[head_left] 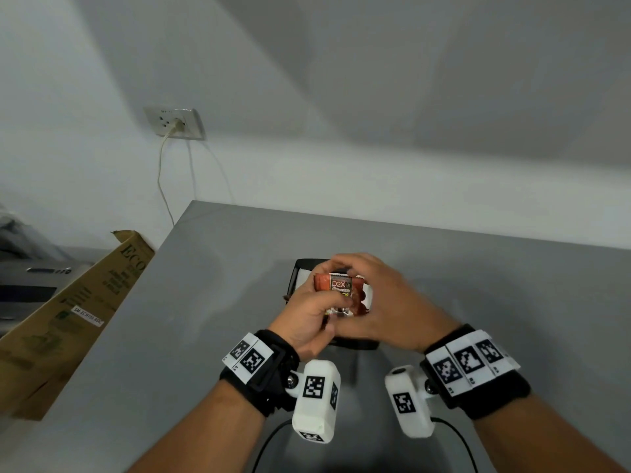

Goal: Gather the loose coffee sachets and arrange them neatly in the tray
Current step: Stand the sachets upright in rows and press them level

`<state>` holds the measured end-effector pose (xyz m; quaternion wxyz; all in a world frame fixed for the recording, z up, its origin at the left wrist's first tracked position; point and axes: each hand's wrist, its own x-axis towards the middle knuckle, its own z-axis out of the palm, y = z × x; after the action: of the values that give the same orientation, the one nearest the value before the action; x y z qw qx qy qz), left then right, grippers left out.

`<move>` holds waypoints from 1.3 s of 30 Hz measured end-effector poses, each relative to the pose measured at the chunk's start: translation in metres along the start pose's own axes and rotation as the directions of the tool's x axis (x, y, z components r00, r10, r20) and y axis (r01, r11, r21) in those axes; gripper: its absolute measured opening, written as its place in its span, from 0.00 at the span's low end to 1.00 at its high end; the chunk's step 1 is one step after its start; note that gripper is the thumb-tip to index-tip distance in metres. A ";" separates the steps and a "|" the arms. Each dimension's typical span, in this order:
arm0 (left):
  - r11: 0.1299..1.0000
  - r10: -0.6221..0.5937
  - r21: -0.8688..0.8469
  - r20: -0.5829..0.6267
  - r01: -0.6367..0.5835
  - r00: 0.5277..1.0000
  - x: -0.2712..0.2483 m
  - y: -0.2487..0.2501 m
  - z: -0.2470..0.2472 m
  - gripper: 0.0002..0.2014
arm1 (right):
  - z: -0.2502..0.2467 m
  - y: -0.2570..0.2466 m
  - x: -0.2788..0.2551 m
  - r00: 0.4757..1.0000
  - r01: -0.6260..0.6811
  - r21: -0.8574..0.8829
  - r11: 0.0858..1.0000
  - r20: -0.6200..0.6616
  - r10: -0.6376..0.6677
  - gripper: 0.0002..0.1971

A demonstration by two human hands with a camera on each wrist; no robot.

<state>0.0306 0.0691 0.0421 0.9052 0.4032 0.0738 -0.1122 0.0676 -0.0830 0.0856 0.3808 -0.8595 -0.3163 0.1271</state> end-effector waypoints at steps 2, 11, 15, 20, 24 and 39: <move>0.998 0.034 0.049 -0.003 -0.034 0.999 0.001 0.002 -0.001 0.33 | -0.005 0.004 0.001 0.994 -0.009 0.075 0.997 -0.106 0.017 0.28; 0.925 0.134 0.371 -0.117 -0.081 0.984 0.007 0.000 -0.010 0.34 | 0.002 0.023 0.020 0.984 -0.124 0.065 0.990 -0.124 0.131 0.12; 0.924 0.148 0.377 -0.190 -0.067 0.971 0.009 0.004 -0.018 0.32 | -0.006 0.022 0.030 0.989 -0.127 0.030 0.992 -0.078 0.129 0.10; 0.949 0.221 0.298 -0.383 -0.107 0.897 0.015 0.025 -0.034 0.17 | -0.042 0.053 0.057 0.901 -0.218 0.160 0.963 -0.346 0.261 0.12; 0.944 0.239 0.312 -0.413 -0.110 0.879 0.018 0.033 -0.044 0.16 | -0.040 0.078 0.078 0.894 -0.328 -0.026 0.944 -0.332 0.301 0.12; 0.922 0.198 0.388 -0.421 -0.022 0.885 0.027 0.020 -0.050 0.14 | 0.001 0.123 0.089 0.905 -0.422 -0.274 0.864 -0.172 0.388 0.08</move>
<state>0.0600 0.1155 0.0165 0.7749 0.5858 0.2361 0.0251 0.1903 -0.0882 -0.0034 0.2255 -0.9607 -0.1226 0.1061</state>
